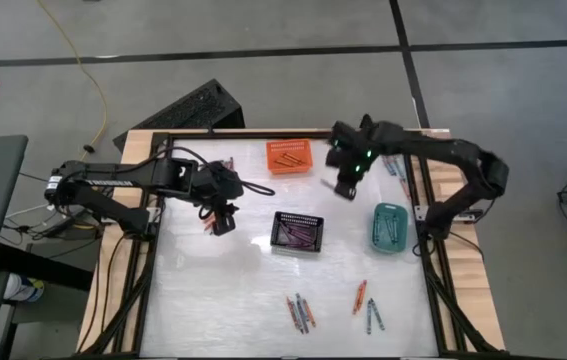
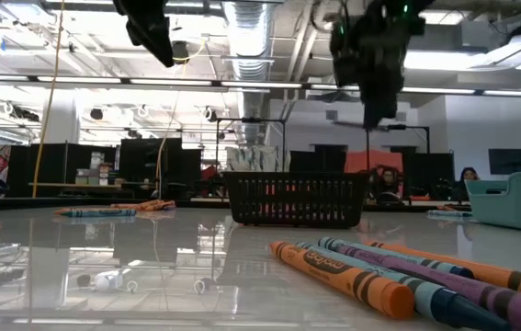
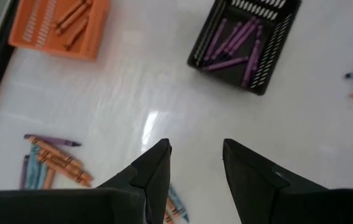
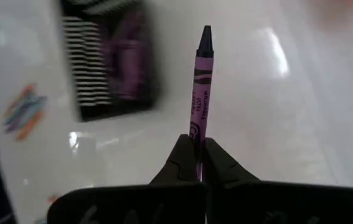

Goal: Sort crayons
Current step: Put the violet crayon into the black bin, then put the orange crayon into the orange bin

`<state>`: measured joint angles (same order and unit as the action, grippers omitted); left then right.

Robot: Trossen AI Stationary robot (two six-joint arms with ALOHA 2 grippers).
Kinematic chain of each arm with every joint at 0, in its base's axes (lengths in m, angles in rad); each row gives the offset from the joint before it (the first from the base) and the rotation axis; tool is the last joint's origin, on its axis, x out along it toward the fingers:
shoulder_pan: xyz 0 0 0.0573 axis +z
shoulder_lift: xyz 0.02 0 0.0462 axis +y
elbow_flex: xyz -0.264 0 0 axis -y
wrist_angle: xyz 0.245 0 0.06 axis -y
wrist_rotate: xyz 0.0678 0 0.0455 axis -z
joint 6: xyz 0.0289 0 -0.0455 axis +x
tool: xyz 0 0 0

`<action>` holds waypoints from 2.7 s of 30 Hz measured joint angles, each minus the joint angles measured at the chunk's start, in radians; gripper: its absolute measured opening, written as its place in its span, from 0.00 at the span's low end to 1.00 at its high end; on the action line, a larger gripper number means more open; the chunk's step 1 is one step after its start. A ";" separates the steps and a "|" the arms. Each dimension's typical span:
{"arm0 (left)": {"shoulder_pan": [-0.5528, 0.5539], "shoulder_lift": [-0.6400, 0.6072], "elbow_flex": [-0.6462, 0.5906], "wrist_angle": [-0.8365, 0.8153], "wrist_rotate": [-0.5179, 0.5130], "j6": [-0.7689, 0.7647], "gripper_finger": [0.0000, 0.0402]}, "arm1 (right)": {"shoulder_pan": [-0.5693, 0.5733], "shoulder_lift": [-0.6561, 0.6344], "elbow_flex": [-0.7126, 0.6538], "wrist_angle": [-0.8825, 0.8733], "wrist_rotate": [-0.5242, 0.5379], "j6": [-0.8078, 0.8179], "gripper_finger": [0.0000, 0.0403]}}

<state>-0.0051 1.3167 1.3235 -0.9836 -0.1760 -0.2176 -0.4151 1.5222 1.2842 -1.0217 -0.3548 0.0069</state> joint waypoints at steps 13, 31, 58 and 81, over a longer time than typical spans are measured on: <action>0.020 0.000 0.000 -0.010 -0.031 0.014 0.34 | 0.316 0.114 0.001 0.374 -0.072 0.091 0.00; 0.027 0.000 0.000 -0.016 -0.021 0.005 0.34 | 0.366 0.267 0.001 0.453 -0.092 0.061 0.01; 0.049 -0.001 -0.046 0.025 -0.020 0.007 0.34 | 0.341 0.266 0.001 0.458 -0.025 0.064 0.21; 0.352 0.000 -0.430 -0.003 0.238 -0.043 0.34 | 0.327 0.005 0.001 0.428 0.042 0.045 0.21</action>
<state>0.3473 1.3167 0.8939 -0.9869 0.0621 -0.2604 -0.0879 1.5276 1.2854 -0.5941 -0.3132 0.0516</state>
